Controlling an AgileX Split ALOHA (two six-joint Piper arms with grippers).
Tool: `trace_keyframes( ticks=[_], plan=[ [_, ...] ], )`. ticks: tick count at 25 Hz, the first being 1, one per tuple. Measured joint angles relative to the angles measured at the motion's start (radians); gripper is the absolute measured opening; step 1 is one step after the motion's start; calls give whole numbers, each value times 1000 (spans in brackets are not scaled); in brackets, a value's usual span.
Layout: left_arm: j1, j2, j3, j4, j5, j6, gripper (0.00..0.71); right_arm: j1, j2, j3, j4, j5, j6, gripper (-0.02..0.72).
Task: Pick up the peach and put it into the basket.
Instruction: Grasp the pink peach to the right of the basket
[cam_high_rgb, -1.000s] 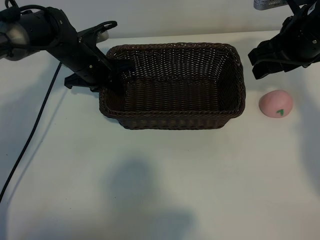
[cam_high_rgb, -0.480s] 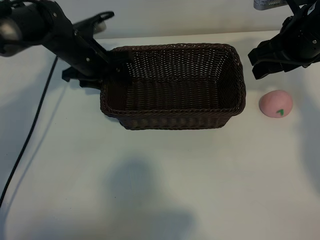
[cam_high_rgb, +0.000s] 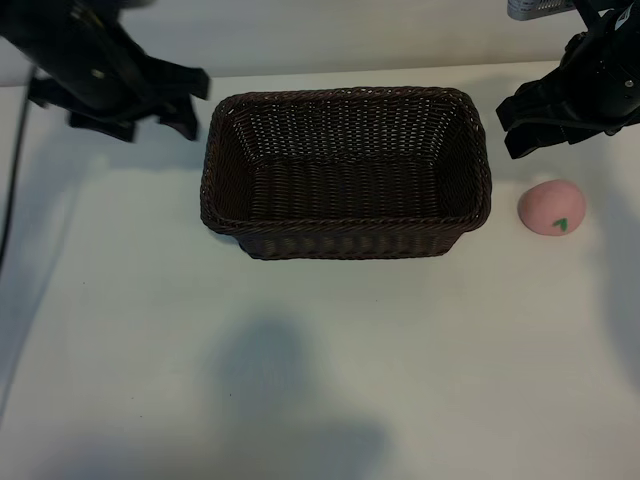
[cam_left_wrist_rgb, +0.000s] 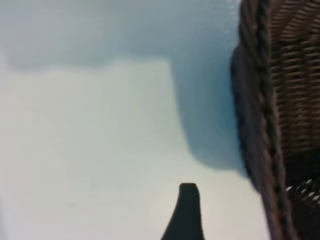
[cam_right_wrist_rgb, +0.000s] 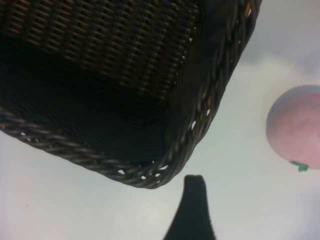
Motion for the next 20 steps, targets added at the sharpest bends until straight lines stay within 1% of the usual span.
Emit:
trace_keyframes(
  ticks=[3,4,7,9,11,13,15,16,20],
  plan=[
    [54,-42,-42,29,78,26,642,0,0,0,0,1,0,595],
    [82,-58,-52,30,100,39,641,0,0,0,0,2,0,595],
    [179,-109,-60,34,150,81,640,0,0,0,0,3,0,595],
    [257,-144,-60,32,185,113,636,0,0,0,0,4,0,595],
    [322,-174,-60,33,209,144,632,0,0,0,0,5,0,595],
    [370,-206,-60,22,219,161,624,0,0,0,0,5,0,595],
    [397,-240,-60,-4,223,178,617,0,0,0,0,6,0,595],
    [403,-262,-60,-14,223,187,613,0,0,0,0,8,0,595],
    [405,-381,-60,-34,228,203,596,0,0,0,0,9,0,595]
  ],
)
